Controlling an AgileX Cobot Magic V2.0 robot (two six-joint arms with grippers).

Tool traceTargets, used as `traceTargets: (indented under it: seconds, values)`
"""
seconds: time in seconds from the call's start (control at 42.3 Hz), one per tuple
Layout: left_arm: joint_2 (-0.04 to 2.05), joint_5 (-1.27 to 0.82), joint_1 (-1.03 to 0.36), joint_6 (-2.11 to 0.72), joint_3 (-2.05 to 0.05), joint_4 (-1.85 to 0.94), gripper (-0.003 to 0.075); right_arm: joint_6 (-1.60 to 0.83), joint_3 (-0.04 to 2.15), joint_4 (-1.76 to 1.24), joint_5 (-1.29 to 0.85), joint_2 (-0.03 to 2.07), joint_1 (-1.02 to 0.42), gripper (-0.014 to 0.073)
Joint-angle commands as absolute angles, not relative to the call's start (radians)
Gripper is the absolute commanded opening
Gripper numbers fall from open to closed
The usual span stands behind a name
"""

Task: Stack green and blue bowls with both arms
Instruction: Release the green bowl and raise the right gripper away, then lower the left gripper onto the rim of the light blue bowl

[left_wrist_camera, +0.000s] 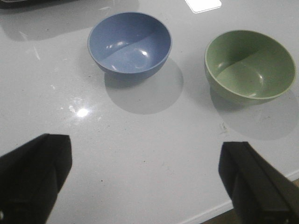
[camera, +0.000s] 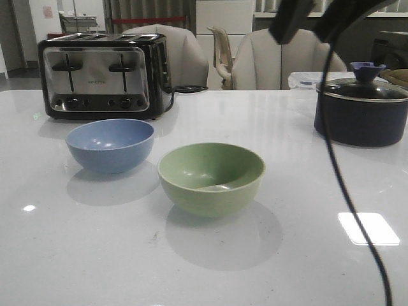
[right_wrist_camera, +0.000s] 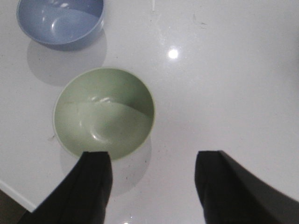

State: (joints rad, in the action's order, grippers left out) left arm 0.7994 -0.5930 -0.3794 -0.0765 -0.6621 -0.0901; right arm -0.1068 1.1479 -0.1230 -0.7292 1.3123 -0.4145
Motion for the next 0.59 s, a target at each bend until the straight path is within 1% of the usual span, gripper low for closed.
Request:
traceTargets:
  seconds: [0.0,0.331,0.568]
  values:
    - [0.798,-0.523,-0.386,-0.080,-0.701,-0.100,0.0689,-0.118,1.083,-0.102,-0.685,1.169,-0.415,0.0504]
    - [0.798,-0.523,-0.386,-0.080,-0.701,-0.100,0.0689,-0.117,0.805,-0.088,-0.694,0.835,-0.415,0.0504]
    - [0.798,-0.530,-0.386,-0.080,-0.701,-0.100,0.0689,-0.117,0.672,-0.087,-0.709,0.685,-0.414,0.0504]
